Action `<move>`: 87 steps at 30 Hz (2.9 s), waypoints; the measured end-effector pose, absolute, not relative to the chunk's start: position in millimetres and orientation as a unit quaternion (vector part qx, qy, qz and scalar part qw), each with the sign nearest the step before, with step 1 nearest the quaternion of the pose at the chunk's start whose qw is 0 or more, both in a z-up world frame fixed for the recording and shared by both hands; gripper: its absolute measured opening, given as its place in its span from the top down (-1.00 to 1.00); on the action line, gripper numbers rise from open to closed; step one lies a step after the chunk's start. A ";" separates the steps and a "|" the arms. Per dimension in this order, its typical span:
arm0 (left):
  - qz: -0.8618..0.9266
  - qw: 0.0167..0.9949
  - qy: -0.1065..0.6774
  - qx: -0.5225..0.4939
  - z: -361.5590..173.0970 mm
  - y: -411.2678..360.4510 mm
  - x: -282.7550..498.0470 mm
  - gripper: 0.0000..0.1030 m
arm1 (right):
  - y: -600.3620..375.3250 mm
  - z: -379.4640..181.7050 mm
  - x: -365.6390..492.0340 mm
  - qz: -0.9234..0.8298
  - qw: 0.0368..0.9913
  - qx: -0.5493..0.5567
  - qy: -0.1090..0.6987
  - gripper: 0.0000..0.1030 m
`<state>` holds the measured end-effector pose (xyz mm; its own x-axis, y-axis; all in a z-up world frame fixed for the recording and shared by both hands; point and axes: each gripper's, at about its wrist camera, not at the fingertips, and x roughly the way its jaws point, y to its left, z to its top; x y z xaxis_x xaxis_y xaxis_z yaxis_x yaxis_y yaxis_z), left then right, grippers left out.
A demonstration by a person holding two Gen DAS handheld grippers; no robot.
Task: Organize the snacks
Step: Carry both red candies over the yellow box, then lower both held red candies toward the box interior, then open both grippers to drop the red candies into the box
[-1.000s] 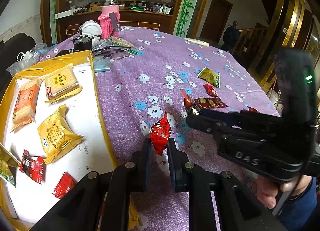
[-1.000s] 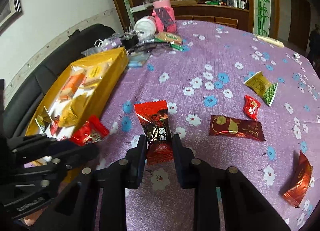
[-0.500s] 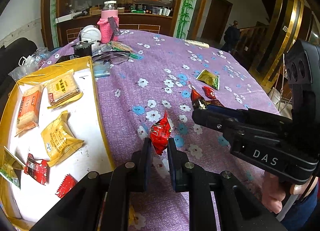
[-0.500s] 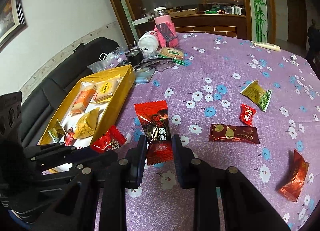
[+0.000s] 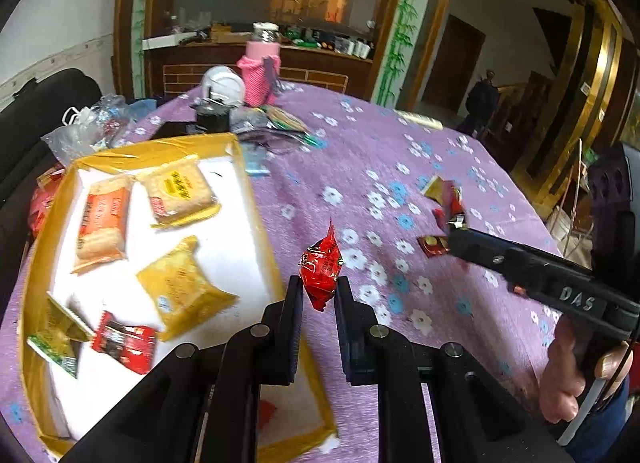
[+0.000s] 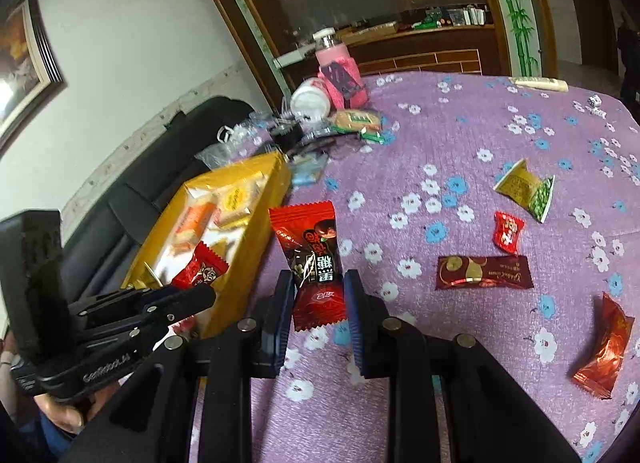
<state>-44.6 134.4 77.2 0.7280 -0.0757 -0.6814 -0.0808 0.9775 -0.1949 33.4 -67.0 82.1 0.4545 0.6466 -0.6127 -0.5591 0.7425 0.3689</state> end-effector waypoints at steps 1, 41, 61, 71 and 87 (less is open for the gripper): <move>0.005 0.925 0.364 -0.108 79.7 139.5 -47.3 0.70 | -68.4 85.5 32.6 0.354 0.852 0.060 0.380 0.52; 0.114 0.914 0.363 -0.141 24.2 237.6 -121.9 0.69 | 73.7 54.5 -38.0 0.439 0.780 -0.016 0.446 0.52; 0.149 0.912 0.369 -0.094 13.1 227.1 -117.9 0.69 | 96.2 31.0 -46.0 0.426 0.796 -0.082 0.422 0.52; 0.149 0.907 0.382 -0.089 10.5 225.8 -113.6 0.69 | 97.4 30.9 -51.0 0.424 0.803 -0.091 0.410 0.52; 0.161 0.907 0.380 -0.081 11.3 224.3 -115.6 0.69 | 97.1 31.2 -54.2 0.427 0.804 -0.098 0.403 0.52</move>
<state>-115.6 224.3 11.3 0.6590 0.2311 -0.7158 -0.3546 0.9347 -0.0247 -54.2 97.1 31.2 0.3107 0.6072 -0.7313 -0.7658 0.6156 0.1857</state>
